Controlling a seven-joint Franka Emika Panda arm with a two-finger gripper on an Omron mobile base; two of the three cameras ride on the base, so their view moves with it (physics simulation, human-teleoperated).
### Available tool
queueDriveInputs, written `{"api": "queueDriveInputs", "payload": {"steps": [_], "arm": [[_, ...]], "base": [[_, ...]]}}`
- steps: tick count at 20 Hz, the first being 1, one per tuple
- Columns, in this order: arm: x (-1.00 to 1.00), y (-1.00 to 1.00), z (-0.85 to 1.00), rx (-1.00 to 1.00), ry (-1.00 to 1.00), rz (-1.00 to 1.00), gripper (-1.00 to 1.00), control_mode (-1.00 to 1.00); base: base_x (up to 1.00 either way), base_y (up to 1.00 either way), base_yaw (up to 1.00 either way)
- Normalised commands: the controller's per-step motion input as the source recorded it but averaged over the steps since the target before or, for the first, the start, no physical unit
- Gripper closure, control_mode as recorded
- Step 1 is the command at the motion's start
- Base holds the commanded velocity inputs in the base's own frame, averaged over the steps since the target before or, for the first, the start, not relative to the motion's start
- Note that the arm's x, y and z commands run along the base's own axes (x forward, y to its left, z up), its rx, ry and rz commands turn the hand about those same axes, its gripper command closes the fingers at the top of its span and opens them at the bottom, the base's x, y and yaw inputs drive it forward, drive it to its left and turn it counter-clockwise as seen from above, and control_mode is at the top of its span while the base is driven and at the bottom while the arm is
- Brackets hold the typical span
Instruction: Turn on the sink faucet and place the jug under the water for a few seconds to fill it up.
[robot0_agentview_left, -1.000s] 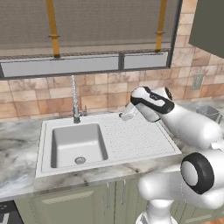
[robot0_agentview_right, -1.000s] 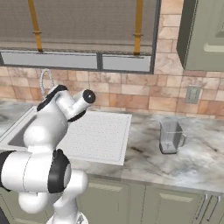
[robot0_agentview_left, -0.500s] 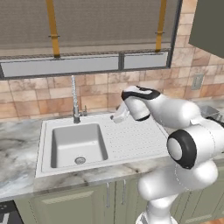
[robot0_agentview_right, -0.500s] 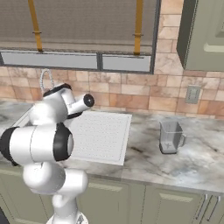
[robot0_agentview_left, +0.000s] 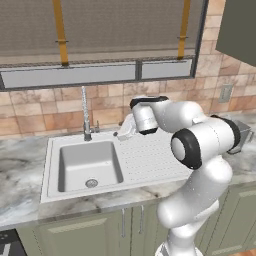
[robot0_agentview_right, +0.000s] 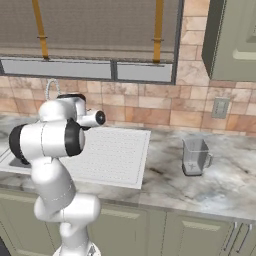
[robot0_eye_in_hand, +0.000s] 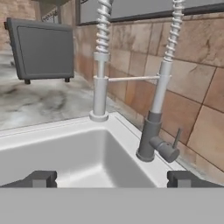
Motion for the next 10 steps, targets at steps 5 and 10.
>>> {"api": "queueDriveInputs", "payload": {"steps": [5, 10], "arm": [[0.39, 0.37, -0.17, 0.03, -0.04, 0.09, -1.0, -1.0], [0.55, 0.29, -0.08, 0.03, -0.01, 0.06, -1.0, -1.0]], "base": [[0.0, 0.0, 0.0], [0.0, 0.0, 0.0]]}}
